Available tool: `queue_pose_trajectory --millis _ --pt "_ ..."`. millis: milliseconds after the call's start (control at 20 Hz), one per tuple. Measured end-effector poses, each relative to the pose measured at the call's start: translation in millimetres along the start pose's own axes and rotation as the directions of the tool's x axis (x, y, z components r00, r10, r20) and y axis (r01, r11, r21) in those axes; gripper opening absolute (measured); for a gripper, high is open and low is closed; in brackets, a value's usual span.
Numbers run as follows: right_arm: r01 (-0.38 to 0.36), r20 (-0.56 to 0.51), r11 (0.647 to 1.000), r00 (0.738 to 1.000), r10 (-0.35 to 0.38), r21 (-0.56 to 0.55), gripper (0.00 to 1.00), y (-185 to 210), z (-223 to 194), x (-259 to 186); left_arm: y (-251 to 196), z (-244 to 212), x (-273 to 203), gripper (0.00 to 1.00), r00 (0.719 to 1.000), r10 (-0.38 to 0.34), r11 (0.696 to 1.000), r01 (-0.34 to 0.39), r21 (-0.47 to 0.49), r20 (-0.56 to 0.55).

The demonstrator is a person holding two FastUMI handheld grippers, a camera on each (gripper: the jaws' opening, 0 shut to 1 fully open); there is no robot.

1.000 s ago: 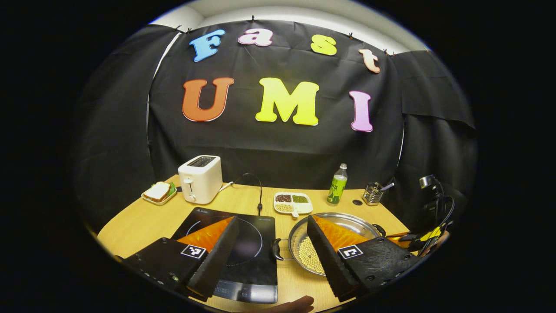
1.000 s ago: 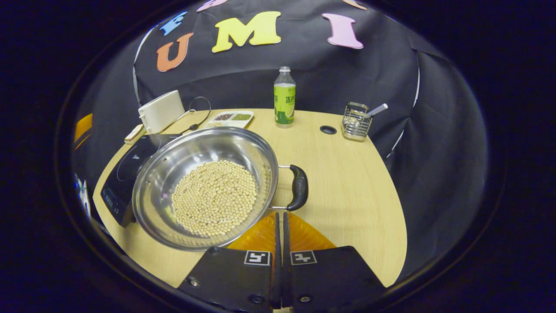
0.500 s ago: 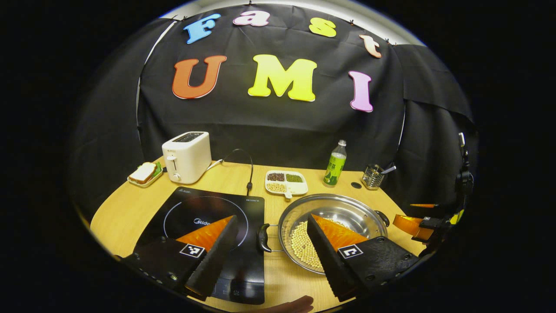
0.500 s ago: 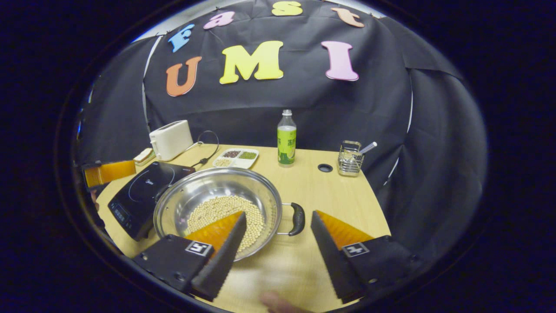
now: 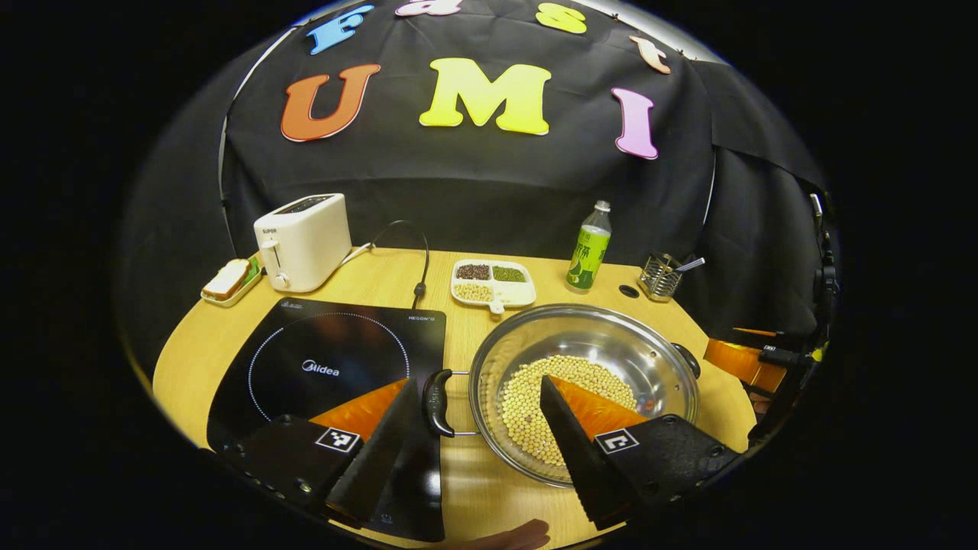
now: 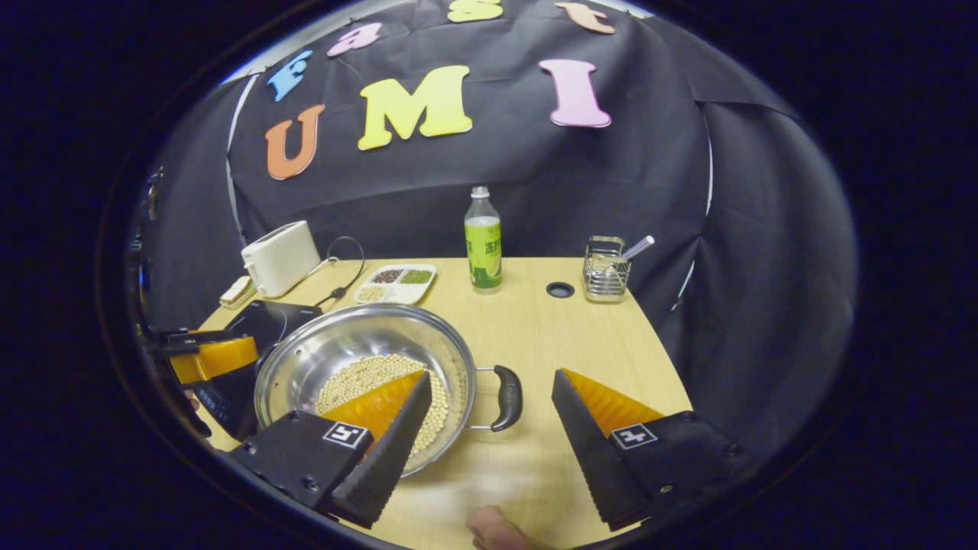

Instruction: First push the handle of the pot to place it horizontally, then grasp the pot with both hands and set it on the induction cooktop.

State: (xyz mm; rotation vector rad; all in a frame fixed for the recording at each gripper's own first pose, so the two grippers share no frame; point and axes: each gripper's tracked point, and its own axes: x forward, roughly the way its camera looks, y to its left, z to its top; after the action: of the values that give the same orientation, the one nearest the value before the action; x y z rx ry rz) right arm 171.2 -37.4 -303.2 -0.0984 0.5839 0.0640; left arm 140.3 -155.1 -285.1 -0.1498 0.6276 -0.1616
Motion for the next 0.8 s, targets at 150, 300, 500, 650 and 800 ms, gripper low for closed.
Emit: queue_pose_trajectory --millis 150,300,500,650,800 --pt "0.000 -0.013 1.000 1.000 0.000 0.013 1.00 0 2 13 1 -13 14 0.95 0.998 0.003 1.000 -0.003 -0.002 -0.059" --pt "-0.001 -0.040 1.000 0.999 0.002 0.031 1.00 -3 -2 26 10 -20 28 0.95 0.994 0.020 1.000 -0.022 -0.016 -0.104" --pt "0.008 -0.121 0.997 0.993 0.001 0.071 0.90 -6 -19 40 9 -25 44 0.94 0.988 -0.024 0.998 0.016 -0.053 -0.154" --pt "0.012 -0.145 0.998 0.989 -0.002 0.067 0.93 -5 -21 47 14 -27 53 0.74 0.980 -0.036 0.999 0.031 -0.029 -0.195" --pt "0.013 -0.158 0.998 0.987 -0.003 0.064 0.83 -1 -20 52 18 -26 55 0.82 0.980 -0.016 1.000 0.017 0.003 -0.198"
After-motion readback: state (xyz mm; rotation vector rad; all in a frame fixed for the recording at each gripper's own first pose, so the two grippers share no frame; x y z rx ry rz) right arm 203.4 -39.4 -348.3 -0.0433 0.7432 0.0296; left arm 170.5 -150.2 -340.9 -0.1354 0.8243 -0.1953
